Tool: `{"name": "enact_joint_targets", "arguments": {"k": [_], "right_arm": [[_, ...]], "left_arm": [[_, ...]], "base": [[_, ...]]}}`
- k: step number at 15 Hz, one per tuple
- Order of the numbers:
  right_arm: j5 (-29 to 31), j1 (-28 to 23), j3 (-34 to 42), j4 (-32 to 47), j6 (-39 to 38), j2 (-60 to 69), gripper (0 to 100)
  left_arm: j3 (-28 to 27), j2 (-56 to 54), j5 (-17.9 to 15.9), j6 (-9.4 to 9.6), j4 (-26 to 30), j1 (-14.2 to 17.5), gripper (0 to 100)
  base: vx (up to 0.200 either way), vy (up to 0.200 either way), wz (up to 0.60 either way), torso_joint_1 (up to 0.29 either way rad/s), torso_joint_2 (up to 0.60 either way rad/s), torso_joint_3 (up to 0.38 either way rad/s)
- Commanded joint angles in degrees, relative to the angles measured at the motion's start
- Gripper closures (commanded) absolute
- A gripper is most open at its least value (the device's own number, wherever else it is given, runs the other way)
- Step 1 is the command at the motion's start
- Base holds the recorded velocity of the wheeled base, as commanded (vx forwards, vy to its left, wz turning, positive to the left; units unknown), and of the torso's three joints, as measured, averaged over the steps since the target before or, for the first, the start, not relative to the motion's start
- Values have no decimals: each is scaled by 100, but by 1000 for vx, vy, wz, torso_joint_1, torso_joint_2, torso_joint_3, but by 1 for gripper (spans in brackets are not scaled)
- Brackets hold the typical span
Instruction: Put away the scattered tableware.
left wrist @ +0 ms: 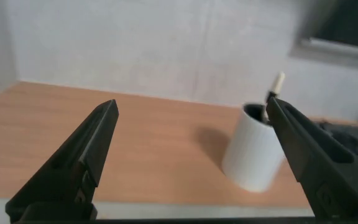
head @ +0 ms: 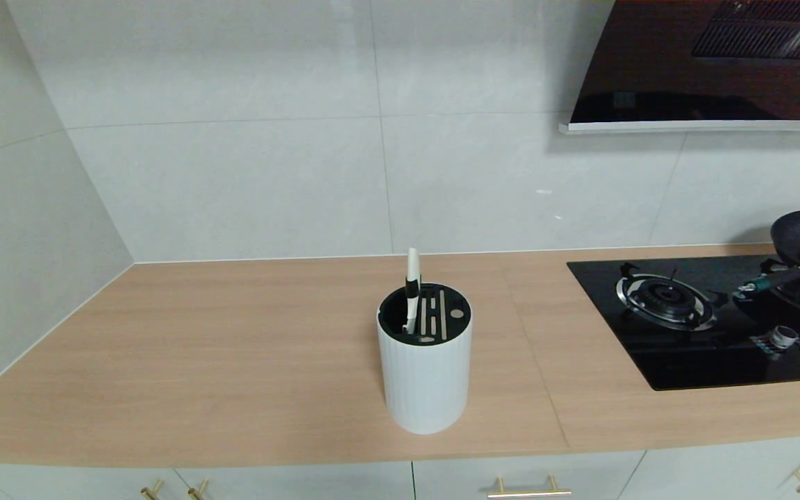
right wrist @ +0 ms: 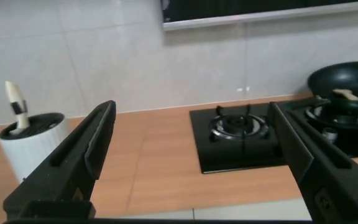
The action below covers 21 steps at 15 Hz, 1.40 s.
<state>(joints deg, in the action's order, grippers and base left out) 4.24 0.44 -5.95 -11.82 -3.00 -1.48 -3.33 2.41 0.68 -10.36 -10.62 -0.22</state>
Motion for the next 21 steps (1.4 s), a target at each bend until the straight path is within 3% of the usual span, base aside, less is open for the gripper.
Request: {"name": "enact_joint_targets", "arguments": {"k": [1,3,4,5,7,10,11,12,13,14,15,16,19,21], "right_arm": [[261,-26,595,233,669,148,0],[296,-26,595,910,678,139,0],[173,-26,569,980,643,139,0],[-90,-26,560,998,625,139,0],[-205,-26,569,1007,643,139,0],[-231,-26,569,1007,643,139,0],[-178,-26,569,1007,634,139,0],[-143,-26,569,1007,599,139,0],[-38,-26,569,998,493,139,0],[-20,-26,569,998,493,139,0],[-108,-26,569,1007,502,139,0],[-310,-26,595,1077,493,139,0],[-477,-26,595,1191,282,139,0],[-477,-26,595,1191,282,148,0]], "left_arm": [[324,-241,116,289,737,66,0],[324,-241,-33,685,728,66,0],[333,-241,-147,1115,745,66,0],[333,-241,-121,1326,789,66,0],[333,-241,-165,1414,798,66,0],[324,-241,-358,1827,833,57,0],[324,-241,-244,1854,842,57,0],[324,-241,160,1669,868,66,0],[324,-233,257,1080,1079,66,0],[324,-233,266,1089,1053,57,0],[324,-241,204,1476,1071,57,0],[324,-197,99,1537,1071,4,0],[324,-233,99,1476,1071,4,0],[324,-233,99,1098,1062,4,0]], "base": [[0,0,0,0,0,0],[0,0,0,0,0,0],[0,0,0,0,0,0],[0,0,0,0,0,0],[0,0,0,0,0,0],[0,0,0,0,0,0],[0,0,0,0,0,0],[0,0,0,0,0,0],[0,0,0,0,0,0],[0,0,0,0,0,0],[0,0,0,0,0,0],[0,0,0,0,0,0],[0,0,0,0,0,0],[0,0,0,0,0,0]]}}
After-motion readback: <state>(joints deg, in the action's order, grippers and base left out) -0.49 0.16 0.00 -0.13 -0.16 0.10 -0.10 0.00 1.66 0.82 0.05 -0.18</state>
